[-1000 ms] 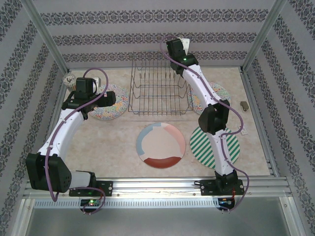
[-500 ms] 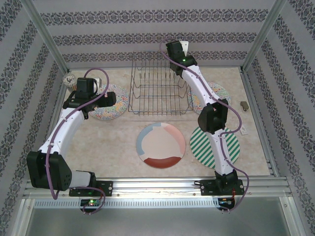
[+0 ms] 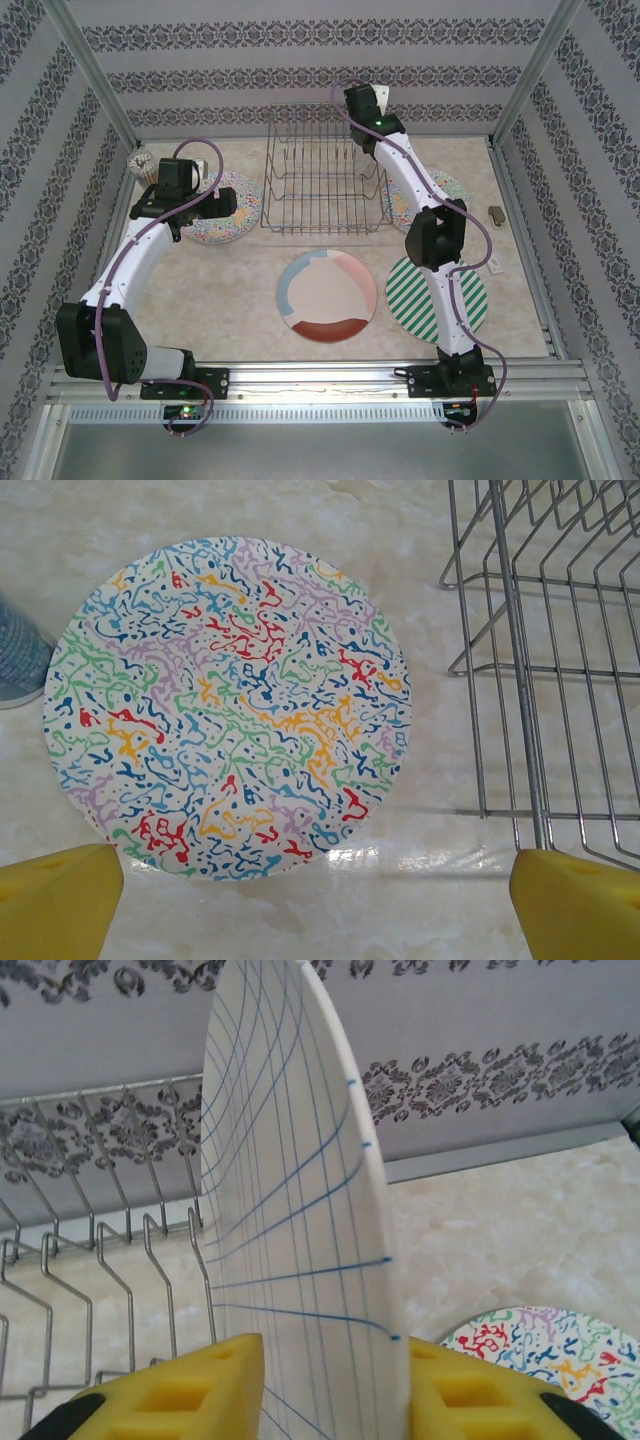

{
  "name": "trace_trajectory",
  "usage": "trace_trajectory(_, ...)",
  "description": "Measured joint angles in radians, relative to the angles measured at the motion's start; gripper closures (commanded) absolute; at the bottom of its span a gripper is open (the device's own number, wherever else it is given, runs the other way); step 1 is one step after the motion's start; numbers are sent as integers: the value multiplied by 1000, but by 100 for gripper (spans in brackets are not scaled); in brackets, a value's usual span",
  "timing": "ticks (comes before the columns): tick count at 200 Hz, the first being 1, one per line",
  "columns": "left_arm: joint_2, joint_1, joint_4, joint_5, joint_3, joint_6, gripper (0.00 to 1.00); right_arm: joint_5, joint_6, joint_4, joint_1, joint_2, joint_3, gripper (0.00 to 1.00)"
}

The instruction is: Load the plates into the dish rack

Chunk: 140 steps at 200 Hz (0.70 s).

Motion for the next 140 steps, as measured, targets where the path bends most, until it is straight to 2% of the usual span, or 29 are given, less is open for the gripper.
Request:
trace_trajectory(29,1,-2,0,0,0,0,0,-8,1,5,-5,-2,0,38)
trace_trajectory(47,1,-3,0,-1,0,2,0,-11,-13,5,-6,-9,0,21)
trace_trajectory(77,2,-19,0,-5,0,4,0,-12,-29,4,-6,-42,-5,3)
trace_trajectory(105,2,-27,0,-20,0,7,0,-18,-32,5,-6,-134,-75,2)
trace_trajectory(140,4,-27,0,-35,0,11,1,-60,-20,8,-6,-346,-261,2)
